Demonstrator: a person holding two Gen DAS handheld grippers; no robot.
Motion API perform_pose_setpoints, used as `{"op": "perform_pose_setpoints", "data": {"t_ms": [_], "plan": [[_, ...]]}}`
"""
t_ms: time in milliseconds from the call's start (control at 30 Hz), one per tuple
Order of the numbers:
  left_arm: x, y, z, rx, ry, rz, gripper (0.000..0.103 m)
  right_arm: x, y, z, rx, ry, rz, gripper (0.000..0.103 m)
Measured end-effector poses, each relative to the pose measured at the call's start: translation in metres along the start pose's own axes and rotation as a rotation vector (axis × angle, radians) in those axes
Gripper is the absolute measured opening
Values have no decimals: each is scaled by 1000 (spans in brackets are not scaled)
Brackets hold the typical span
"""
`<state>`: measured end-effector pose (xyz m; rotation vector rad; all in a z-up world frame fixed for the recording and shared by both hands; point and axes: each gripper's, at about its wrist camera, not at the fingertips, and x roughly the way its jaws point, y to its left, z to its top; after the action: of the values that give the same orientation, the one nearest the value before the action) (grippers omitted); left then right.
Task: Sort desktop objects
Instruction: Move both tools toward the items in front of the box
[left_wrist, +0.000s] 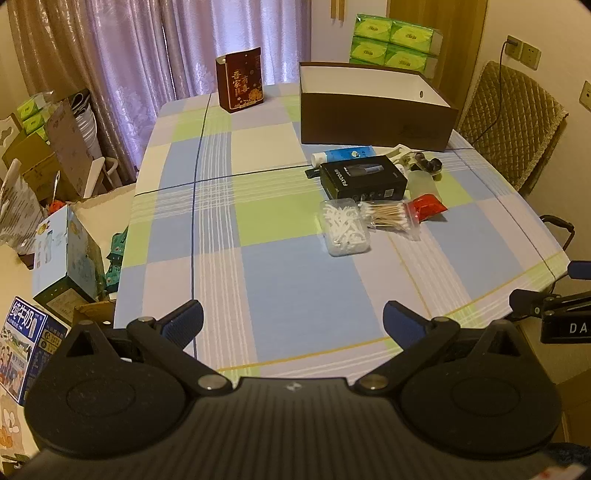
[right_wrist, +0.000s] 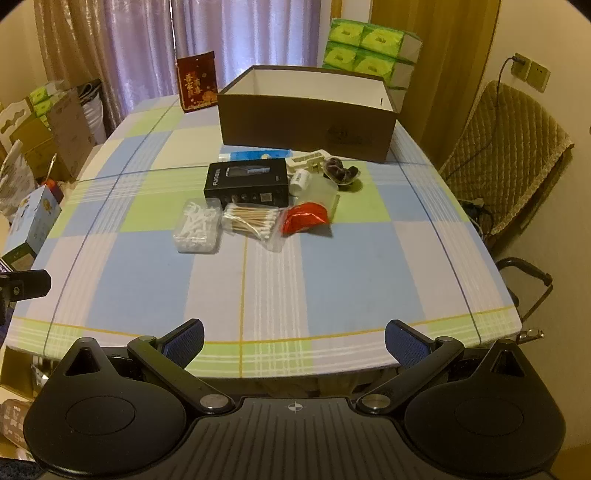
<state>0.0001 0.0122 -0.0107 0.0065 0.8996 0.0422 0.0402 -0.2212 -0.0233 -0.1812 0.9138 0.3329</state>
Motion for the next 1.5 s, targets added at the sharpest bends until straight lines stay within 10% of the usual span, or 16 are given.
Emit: {"op": "perform_pose_setpoints", "data": {"t_ms": [1500], "plan": [[16, 10, 1, -21, 35, 1, 102, 8, 7, 4, 1, 26, 0, 101]]}}
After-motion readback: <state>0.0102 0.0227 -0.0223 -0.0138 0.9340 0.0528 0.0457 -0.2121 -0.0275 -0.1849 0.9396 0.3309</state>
